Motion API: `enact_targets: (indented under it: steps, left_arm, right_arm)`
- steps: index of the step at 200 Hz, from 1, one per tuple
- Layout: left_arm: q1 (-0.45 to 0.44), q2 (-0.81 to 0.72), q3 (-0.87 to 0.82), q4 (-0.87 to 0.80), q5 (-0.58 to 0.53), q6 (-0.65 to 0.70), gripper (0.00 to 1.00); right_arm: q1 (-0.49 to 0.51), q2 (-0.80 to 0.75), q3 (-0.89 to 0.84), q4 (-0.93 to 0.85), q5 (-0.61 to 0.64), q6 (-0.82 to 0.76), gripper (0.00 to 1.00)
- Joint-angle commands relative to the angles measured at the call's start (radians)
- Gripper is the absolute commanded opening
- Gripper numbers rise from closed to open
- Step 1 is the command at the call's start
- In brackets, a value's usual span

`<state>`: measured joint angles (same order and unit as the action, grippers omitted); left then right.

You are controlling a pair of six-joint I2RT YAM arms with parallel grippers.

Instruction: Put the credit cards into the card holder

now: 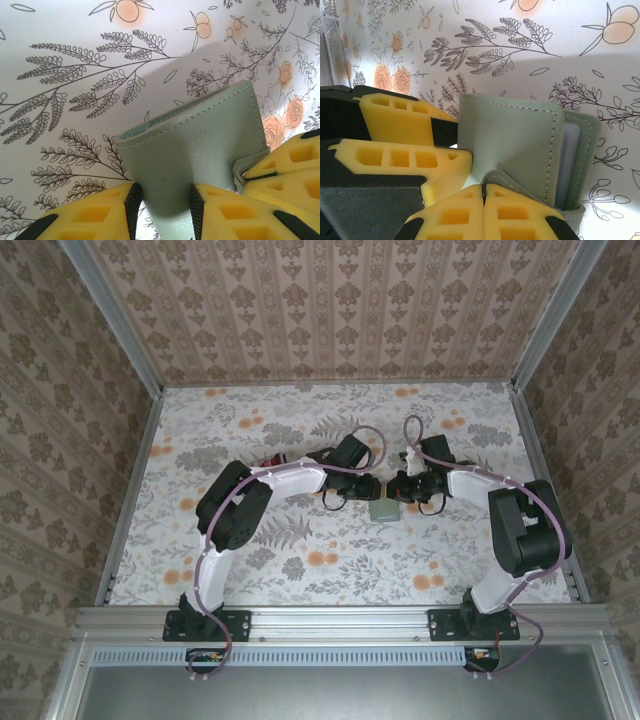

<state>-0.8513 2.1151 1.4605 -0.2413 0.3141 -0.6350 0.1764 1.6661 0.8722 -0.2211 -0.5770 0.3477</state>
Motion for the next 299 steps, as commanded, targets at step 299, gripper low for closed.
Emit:
enact_targets:
  steps: [299]
  left_arm:
    - [-0.014, 0.015, -0.002, 0.026, 0.004, 0.008, 0.35]
  right_arm:
    - [0.061, 0.036, 0.008, -0.245, 0.154, -0.021, 0.0]
